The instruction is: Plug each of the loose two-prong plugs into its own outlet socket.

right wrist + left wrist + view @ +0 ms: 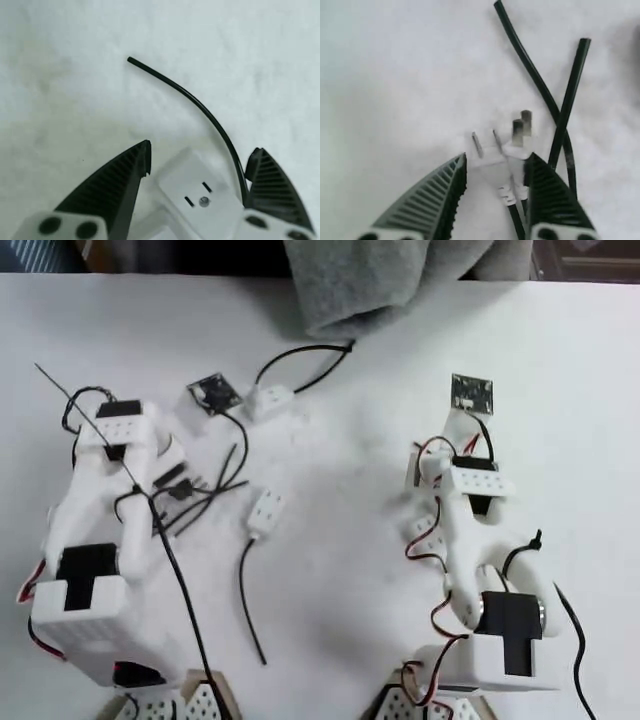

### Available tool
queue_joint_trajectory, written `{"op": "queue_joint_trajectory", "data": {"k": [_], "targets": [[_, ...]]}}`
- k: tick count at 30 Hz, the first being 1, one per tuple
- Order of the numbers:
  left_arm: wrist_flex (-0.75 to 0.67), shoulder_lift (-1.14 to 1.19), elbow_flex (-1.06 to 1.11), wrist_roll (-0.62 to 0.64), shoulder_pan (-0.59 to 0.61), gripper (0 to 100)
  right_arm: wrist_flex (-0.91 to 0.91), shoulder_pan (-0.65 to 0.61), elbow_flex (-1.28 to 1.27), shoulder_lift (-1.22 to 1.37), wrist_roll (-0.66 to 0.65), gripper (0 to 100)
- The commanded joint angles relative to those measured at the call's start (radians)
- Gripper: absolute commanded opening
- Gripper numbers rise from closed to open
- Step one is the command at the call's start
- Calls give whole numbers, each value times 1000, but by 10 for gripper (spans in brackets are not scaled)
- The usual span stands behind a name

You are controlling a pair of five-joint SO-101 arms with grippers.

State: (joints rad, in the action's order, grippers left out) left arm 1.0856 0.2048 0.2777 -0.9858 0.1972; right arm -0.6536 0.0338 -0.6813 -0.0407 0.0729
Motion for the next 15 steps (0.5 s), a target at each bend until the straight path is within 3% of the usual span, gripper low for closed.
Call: {"op": "queue_joint_trajectory", "data": {"k": [1,7,15], "targets": [[-2,-2,-5,-6,-25,157,15,2,5,-5,6,306],[91,-2,-6,-9,-79,180,15,2,5,-5,6,306],[98,65,-32,-6,-119,180,15,2,5,-5,6,306]]}}
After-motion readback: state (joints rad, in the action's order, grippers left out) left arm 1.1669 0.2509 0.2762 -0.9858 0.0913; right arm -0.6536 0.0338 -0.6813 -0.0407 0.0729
